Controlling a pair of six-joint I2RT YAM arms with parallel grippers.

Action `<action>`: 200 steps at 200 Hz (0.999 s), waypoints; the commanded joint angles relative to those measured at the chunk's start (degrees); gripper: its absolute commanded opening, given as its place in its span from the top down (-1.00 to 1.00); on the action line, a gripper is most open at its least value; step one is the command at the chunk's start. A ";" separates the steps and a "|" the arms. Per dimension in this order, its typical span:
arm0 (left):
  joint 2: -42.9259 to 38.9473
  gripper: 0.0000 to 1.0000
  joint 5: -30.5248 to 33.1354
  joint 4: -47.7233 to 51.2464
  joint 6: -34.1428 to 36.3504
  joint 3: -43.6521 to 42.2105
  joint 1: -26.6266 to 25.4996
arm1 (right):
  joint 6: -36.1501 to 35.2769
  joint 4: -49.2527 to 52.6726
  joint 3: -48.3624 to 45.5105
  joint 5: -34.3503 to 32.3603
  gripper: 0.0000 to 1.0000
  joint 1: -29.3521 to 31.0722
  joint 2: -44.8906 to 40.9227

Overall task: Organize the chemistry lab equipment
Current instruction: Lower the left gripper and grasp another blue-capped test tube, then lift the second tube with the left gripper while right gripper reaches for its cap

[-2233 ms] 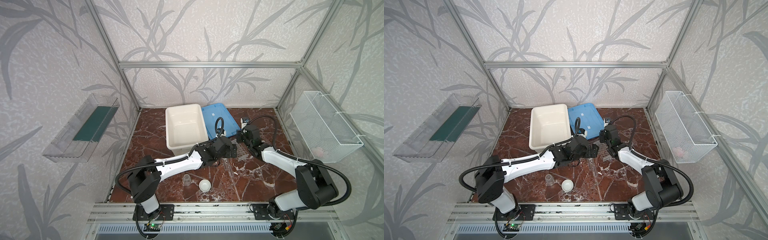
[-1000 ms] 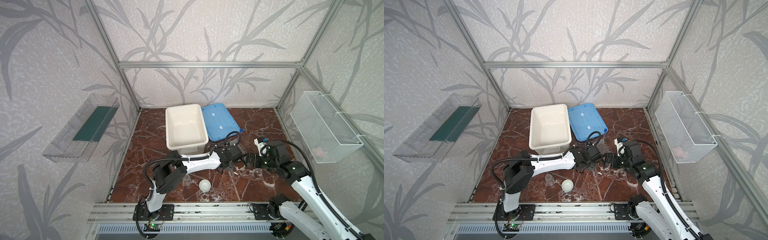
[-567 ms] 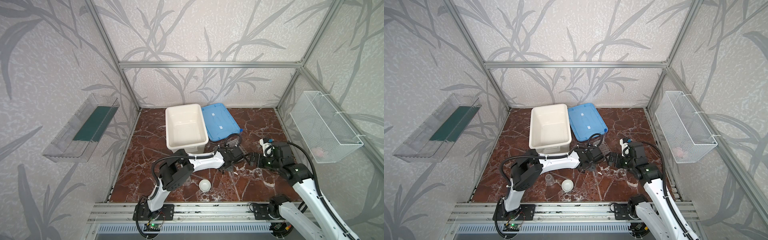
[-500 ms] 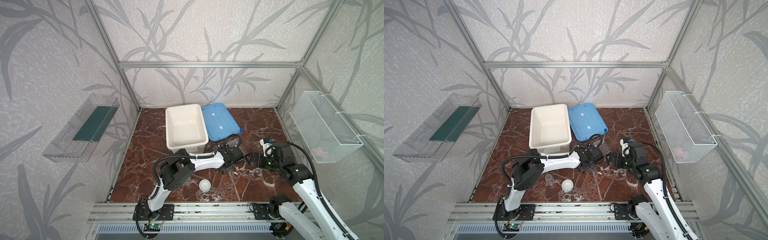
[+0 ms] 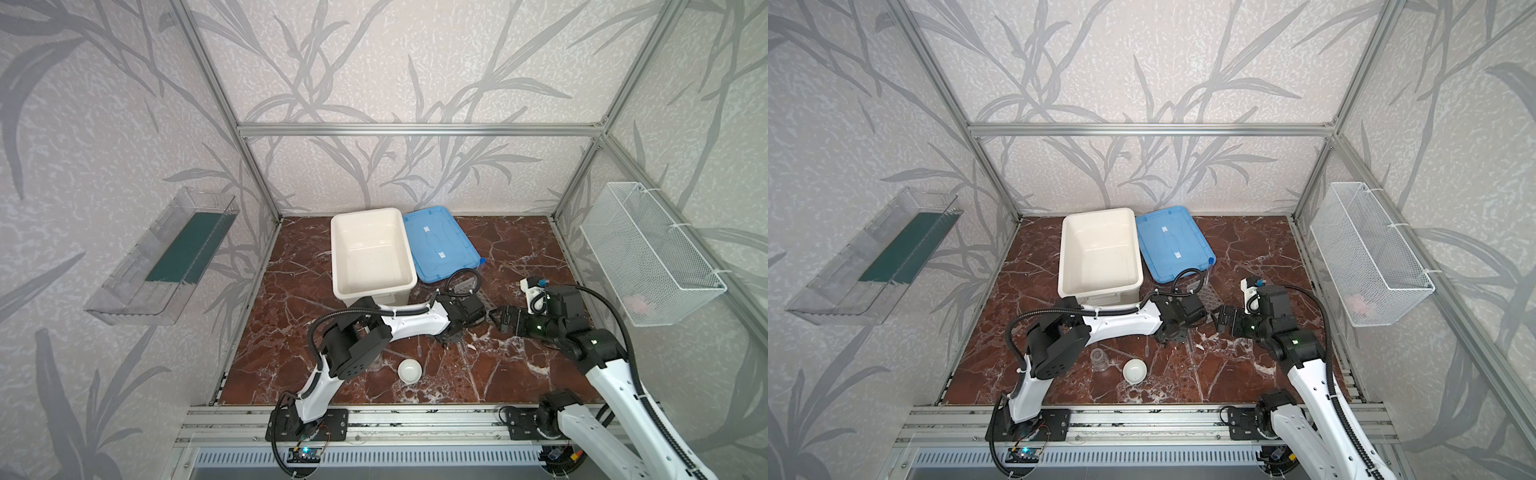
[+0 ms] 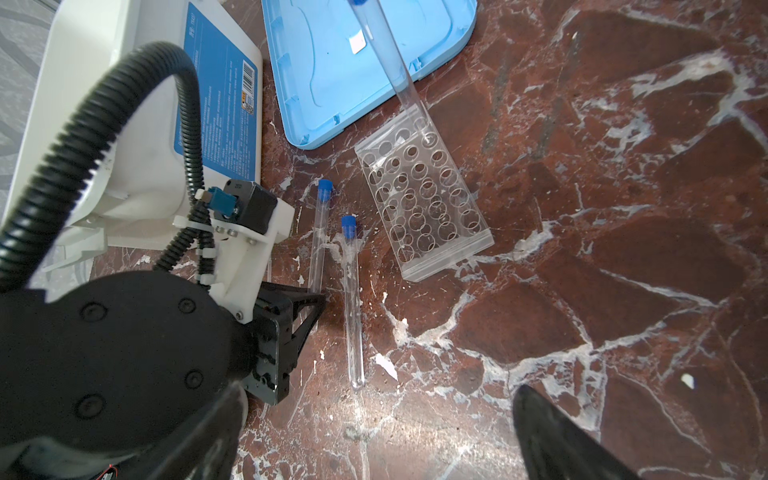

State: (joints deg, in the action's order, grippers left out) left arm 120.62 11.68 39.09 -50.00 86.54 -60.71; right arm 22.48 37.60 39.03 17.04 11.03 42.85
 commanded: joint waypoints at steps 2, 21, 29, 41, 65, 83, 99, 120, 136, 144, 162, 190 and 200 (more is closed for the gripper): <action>1.22 0.48 -0.75 0.37 -0.10 -0.50 0.89 | -0.64 0.21 -0.48 0.39 -0.98 -0.30 -0.72; 0.61 0.52 -0.85 -0.22 -0.18 -1.16 0.98 | -0.75 0.31 -0.31 0.30 -0.98 -0.30 -0.71; -0.03 0.53 -0.42 -0.24 -0.33 -1.58 1.03 | -0.77 0.32 -0.35 0.35 -0.98 -0.30 -0.75; -1.11 0.59 0.22 -0.96 -0.50 -2.57 0.94 | -0.77 0.20 -0.44 0.28 -0.98 -0.31 -0.79; -3.33 0.64 0.43 -2.64 -0.54 -4.19 1.12 | -0.77 0.01 -0.37 0.19 -0.99 -0.39 -0.79; -4.96 0.65 0.57 -4.35 -0.23 -5.41 1.12 | -0.72 -0.10 -0.31 0.41 -0.99 -0.35 -0.69; -7.13 0.65 0.62 -6.95 0.66 -7.44 1.16 | -0.85 -0.45 -0.50 1.05 -0.99 -0.39 -0.66; -10.21 0.65 0.18 -11.06 3.21 -10.23 1.16 | -0.61 -0.93 -0.14 2.94 -0.99 -0.37 -0.35; -13.09 0.65 -0.34 -14.93 5.49 -13.12 1.09 | 0.07 -1.80 0.29 5.19 -0.99 -0.39 0.08; -14.64 0.65 -0.85 -17.05 6.83 -14.62 1.14 | 0.46 -2.44 0.48 6.62 -0.99 -0.47 0.40; -18.09 0.65 -2.41 -22.20 10.65 -18.33 1.03 | 1.39 -3.72 1.25 9.50 -0.99 -0.48 1.47; -22.65 0.65 -6.39 -30.69 15.08 -24.56 0.97 | 2.95 -7.40 1.97 14.20 -0.99 -0.48 4.29; -24.16 0.65 -8.57 -34.77 16.29 -27.14 0.93 | 3.47 -8.94 2.34 15.76 -0.99 -0.48 5.83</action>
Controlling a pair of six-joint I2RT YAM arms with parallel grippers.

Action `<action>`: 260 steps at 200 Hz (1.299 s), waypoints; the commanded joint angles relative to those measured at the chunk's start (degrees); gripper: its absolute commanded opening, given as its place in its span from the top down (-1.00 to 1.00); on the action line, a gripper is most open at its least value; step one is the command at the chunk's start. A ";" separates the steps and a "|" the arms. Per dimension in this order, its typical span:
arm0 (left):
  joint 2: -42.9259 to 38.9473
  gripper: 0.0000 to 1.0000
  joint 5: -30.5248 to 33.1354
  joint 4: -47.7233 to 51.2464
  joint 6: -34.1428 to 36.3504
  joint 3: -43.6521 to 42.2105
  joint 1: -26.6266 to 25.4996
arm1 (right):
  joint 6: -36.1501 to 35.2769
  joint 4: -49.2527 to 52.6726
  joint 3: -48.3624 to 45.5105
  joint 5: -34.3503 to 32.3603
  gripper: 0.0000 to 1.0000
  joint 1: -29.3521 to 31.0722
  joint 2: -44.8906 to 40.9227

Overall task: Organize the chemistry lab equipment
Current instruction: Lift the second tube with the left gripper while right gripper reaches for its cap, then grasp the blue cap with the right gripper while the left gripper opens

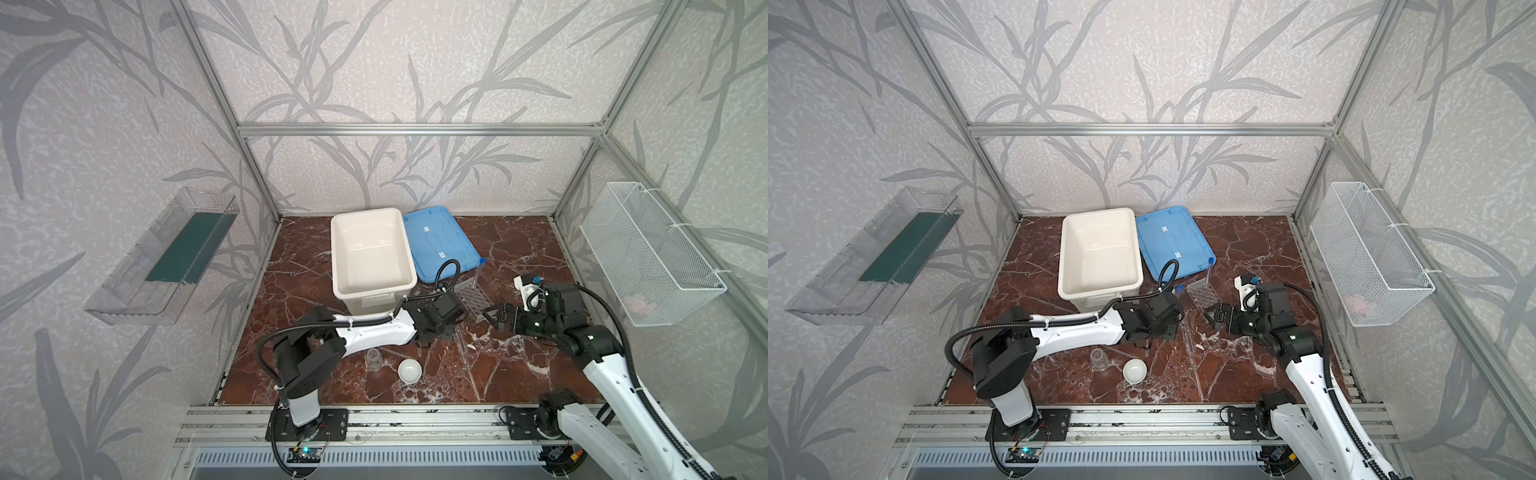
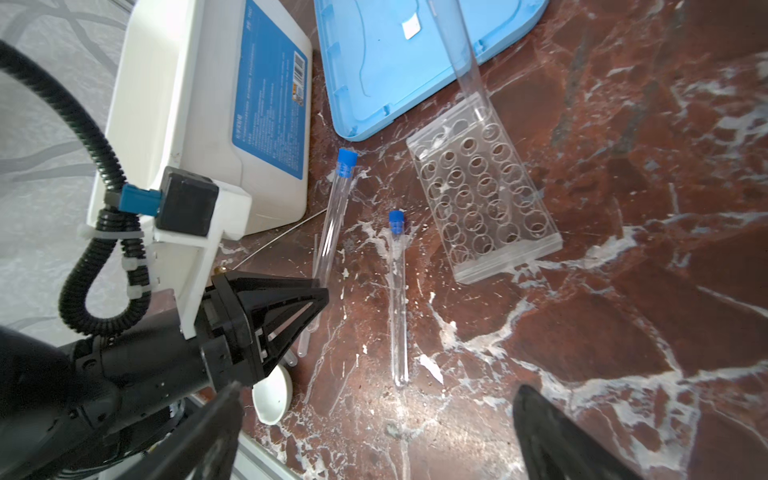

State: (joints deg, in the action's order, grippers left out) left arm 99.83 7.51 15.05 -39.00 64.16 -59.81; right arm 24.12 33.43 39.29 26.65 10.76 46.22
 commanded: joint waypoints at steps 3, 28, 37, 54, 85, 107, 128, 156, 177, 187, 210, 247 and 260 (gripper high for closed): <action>-3.81 0.65 -4.77 -11.68 5.50 -5.43 -0.07 | 1.98 -5.41 2.19 6.77 -1.00 -0.21 2.97; -6.47 0.65 -6.18 -17.68 7.07 -10.06 -0.97 | 4.08 -9.74 3.25 10.74 -0.94 -0.05 7.14; -7.10 0.65 -5.94 -18.47 7.44 -11.03 -1.20 | 5.26 -11.46 3.34 11.85 -0.92 0.08 8.42; -8.32 0.65 -5.74 -20.29 8.01 -13.16 -1.27 | 6.28 -13.95 3.83 11.71 -0.87 1.19 10.93; -11.72 0.65 -6.05 -25.11 8.39 -17.55 -1.38 | 5.68 -14.79 6.77 8.72 -0.78 4.74 16.94; -13.29 0.65 -6.32 -26.94 8.71 -19.30 -1.53 | 5.74 -16.50 8.07 7.47 -0.65 7.12 20.93; -14.39 0.65 -6.65 -28.03 8.98 -20.43 -1.64 | 6.05 -18.16 9.02 8.20 -0.40 8.26 24.40; -14.85 0.65 -6.82 -28.14 9.50 -21.04 -1.65 | 6.84 -20.19 9.43 8.21 -0.16 8.76 27.02; -14.52 0.65 -7.38 -28.40 9.54 -20.96 -1.71 | 7.17 -21.66 9.71 8.12 -0.02 9.16 28.26; -14.43 0.65 -7.51 -28.71 9.32 -20.97 -1.72 | 6.92 -21.52 10.03 7.98 0.04 9.35 28.68; -14.33 0.65 -7.52 -29.78 8.62 -21.29 -1.83 | 6.47 -21.08 9.94 7.71 0.20 9.45 28.84; -13.82 0.65 -7.74 -29.79 8.70 -20.77 -1.97 | 5.81 -20.79 9.49 7.19 0.37 9.45 28.65; -13.70 0.65 -7.69 -29.48 8.86 -20.60 -2.05 | 5.67 -20.69 9.33 7.18 0.43 9.45 28.64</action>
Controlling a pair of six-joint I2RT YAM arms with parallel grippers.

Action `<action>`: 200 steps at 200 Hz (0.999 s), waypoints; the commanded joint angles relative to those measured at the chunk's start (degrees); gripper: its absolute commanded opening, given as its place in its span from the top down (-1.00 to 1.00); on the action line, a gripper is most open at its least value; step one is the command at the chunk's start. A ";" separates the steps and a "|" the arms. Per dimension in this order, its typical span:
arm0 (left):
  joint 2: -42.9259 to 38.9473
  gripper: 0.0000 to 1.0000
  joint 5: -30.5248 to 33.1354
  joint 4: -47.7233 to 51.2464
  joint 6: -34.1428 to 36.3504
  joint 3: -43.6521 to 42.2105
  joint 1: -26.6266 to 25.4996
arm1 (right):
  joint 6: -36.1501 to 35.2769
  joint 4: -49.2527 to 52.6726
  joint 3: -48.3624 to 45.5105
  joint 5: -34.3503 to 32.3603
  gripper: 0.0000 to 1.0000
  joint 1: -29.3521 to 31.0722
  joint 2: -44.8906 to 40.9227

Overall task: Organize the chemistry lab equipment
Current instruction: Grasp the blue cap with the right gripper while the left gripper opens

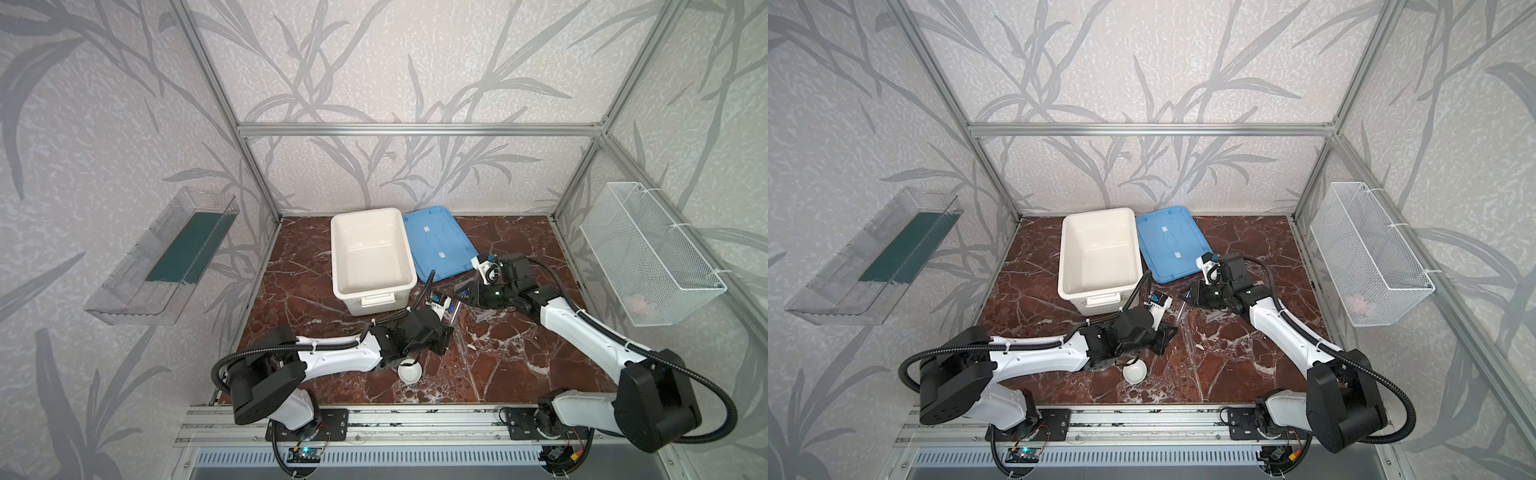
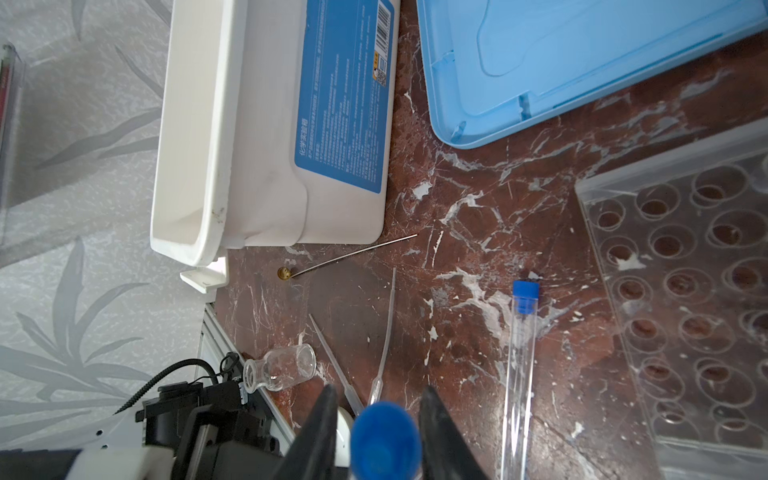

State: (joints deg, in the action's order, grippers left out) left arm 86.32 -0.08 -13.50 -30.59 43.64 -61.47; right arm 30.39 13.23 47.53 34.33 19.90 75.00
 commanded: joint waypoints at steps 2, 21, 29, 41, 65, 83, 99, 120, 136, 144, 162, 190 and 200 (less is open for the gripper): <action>-0.15 0.65 -0.01 -0.88 0.38 -0.01 -0.35 | -0.60 -0.47 1.08 -0.49 0.43 0.31 -0.13; 0.01 0.65 0.16 -0.66 0.32 0.04 -0.57 | -0.51 -0.49 0.79 -0.53 0.50 0.31 -0.37; 0.07 0.65 0.26 -0.65 0.35 0.08 -0.62 | -0.42 -0.58 0.64 -0.58 0.53 0.31 -0.47; 0.14 0.63 0.25 -0.74 0.19 0.22 -0.64 | -0.42 -0.61 0.55 -0.58 0.54 0.31 -0.56; 0.54 0.57 0.27 -1.10 -0.01 0.27 -0.71 | -0.34 -0.67 0.13 -0.66 0.55 0.31 -0.78; 0.95 0.31 0.39 -1.43 -0.42 0.24 -0.67 | -0.32 -0.74 -0.23 -0.91 0.58 0.31 -1.07; 0.96 -0.12 0.08 -2.09 -0.89 0.31 -0.68 | -0.57 -0.46 -0.33 -1.48 0.58 0.31 -1.50; 0.79 -0.32 -0.85 -3.73 -2.12 0.69 -0.67 | -1.69 0.45 -0.04 -2.95 0.58 0.31 -2.35; 0.46 -0.43 0.34 -2.02 -3.82 2.02 -0.75 | -2.88 1.15 0.10 -4.79 0.59 0.31 -3.29; 0.28 -0.46 0.08 -2.00 -4.17 2.52 -0.74 | -3.50 1.36 -0.02 -6.18 0.59 0.31 -4.14; -0.19 -0.49 1.66 -1.17 -6.23 3.95 -0.72 | -5.09 1.92 -0.46 -9.92 0.59 0.24 -6.51; -0.21 -0.69 4.73 6.00 -8.40 8.71 -0.70 | -8.71 3.11 -1.32 -19.98 0.60 0.28 -11.70; 0.25 -0.90 3.97 6.64 -9.75 10.18 -0.60 | -10.40 2.82 -2.06 -24.49 0.60 0.30 -13.79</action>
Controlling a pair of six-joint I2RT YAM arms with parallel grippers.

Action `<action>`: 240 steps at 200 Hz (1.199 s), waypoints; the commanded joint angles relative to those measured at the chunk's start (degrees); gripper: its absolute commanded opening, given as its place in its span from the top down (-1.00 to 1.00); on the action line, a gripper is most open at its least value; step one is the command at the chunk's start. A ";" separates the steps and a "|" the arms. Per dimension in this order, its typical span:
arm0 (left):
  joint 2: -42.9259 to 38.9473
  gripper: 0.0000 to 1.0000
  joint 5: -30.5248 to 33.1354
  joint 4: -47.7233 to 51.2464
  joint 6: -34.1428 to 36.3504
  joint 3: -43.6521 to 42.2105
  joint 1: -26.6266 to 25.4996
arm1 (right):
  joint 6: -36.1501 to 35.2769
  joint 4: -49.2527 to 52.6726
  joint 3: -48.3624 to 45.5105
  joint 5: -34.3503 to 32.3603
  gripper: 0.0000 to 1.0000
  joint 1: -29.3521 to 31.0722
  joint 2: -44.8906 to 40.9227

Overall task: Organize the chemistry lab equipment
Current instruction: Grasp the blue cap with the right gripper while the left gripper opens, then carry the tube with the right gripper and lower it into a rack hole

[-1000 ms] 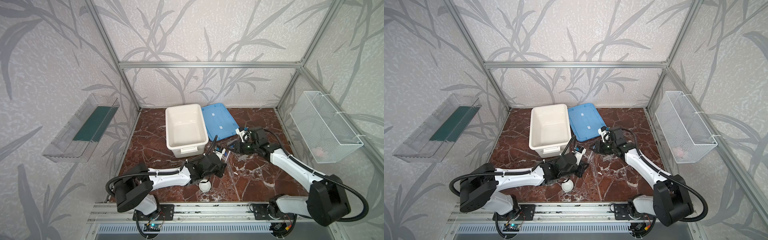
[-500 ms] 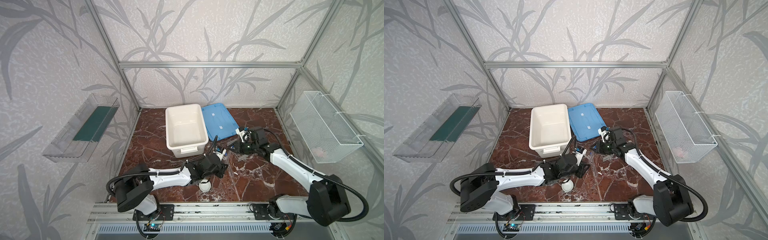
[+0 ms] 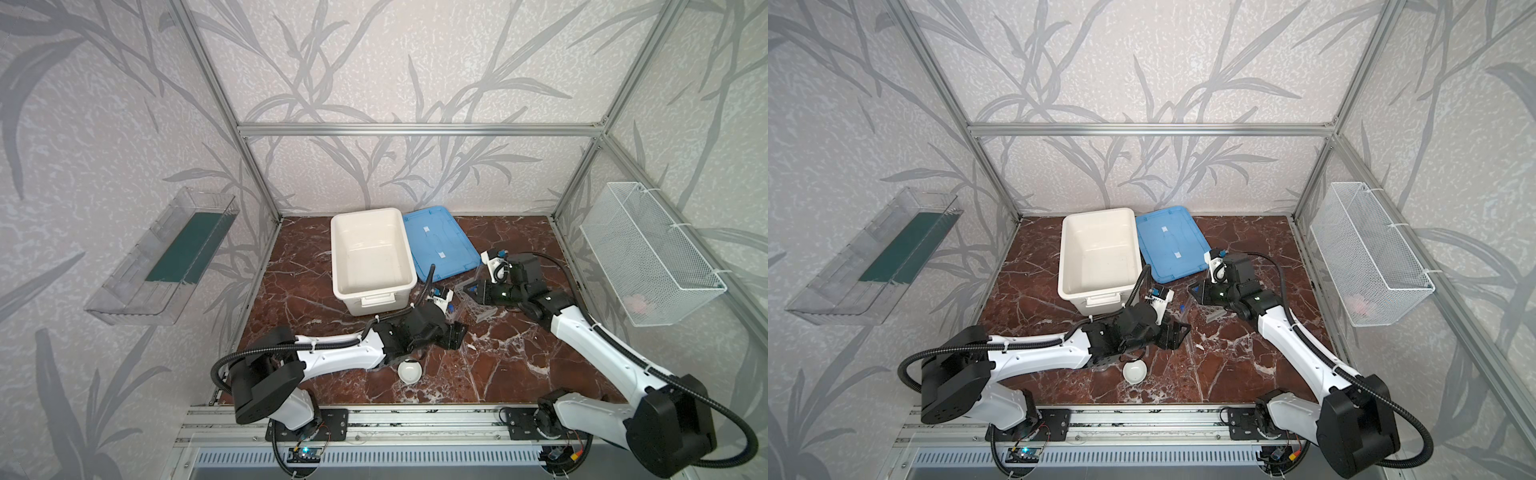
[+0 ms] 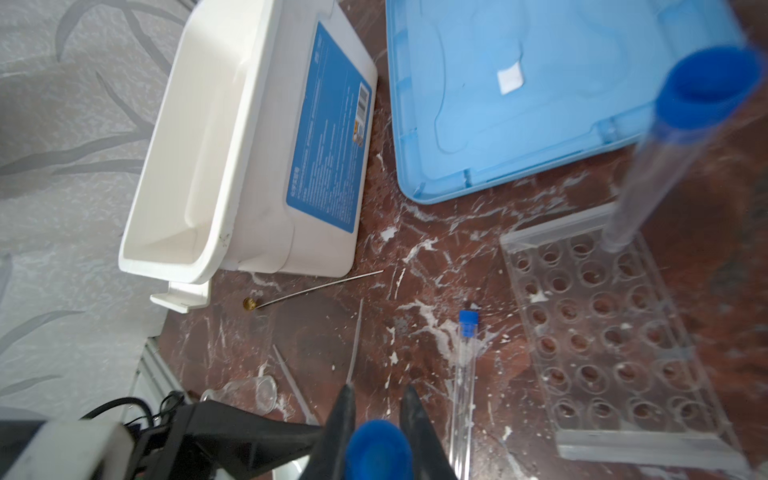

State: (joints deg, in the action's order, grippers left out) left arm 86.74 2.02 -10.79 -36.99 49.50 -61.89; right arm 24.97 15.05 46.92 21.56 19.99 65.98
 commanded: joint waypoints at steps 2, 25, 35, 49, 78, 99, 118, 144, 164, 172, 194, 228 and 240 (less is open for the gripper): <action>-0.03 -0.95 1.72 4.17 -3.79 4.63 -0.26 | -5.30 0.70 -1.64 -12.49 0.60 0.20 -5.10; 1.95 -0.99 0.21 6.99 -8.25 9.20 0.00 | -8.41 -2.72 -3.14 -19.95 0.61 -0.03 -8.28; 2.77 -0.99 -0.23 7.79 -9.16 11.13 -0.05 | -9.34 -4.28 -3.31 -21.72 0.61 -0.12 -8.66; 4.35 -0.99 -0.35 9.75 -9.41 14.26 0.12 | -10.46 -8.03 -4.15 -23.61 0.61 -0.25 -8.93; 8.12 -0.99 1.48 16.02 -8.37 20.63 0.35 | -13.10 -16.00 -6.43 -27.66 0.61 -0.21 -8.44; 9.44 -0.99 1.48 14.22 -8.05 21.12 0.36 | -15.54 -20.94 -7.83 -30.34 0.61 -0.25 -7.58; 10.85 -0.99 1.14 14.11 -7.70 22.10 0.60 | -16.94 -24.29 -8.36 -32.63 0.61 -0.69 -5.65; 12.46 -0.99 1.54 13.88 -7.72 22.58 0.77 | -17.11 -26.80 -7.99 -31.69 0.61 -1.53 -2.23; 13.34 -0.99 1.51 13.09 -8.66 22.19 1.04 | -16.20 -27.46 -8.07 -32.20 0.61 -1.75 -0.15; 13.61 -0.99 1.43 12.53 -8.94 22.01 1.08 | -15.83 -28.14 -8.30 -32.00 0.61 -1.87 0.49; 14.17 -0.99 1.51 12.36 -9.06 21.95 1.13 | -15.49 -28.64 -8.59 -31.13 0.61 -1.88 1.59; 14.86 -0.99 1.77 12.55 -8.96 21.91 1.09 | -15.57 -28.35 -9.07 -30.97 0.62 -1.88 2.35; 14.88 -0.99 1.68 12.34 -9.02 21.63 1.07 | -15.25 -28.52 -9.34 -31.20 0.62 -1.88 2.87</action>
State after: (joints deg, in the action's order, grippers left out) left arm 100.95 2.22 2.09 -45.12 70.35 -61.01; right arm 9.34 -10.94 38.37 -8.99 18.31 68.01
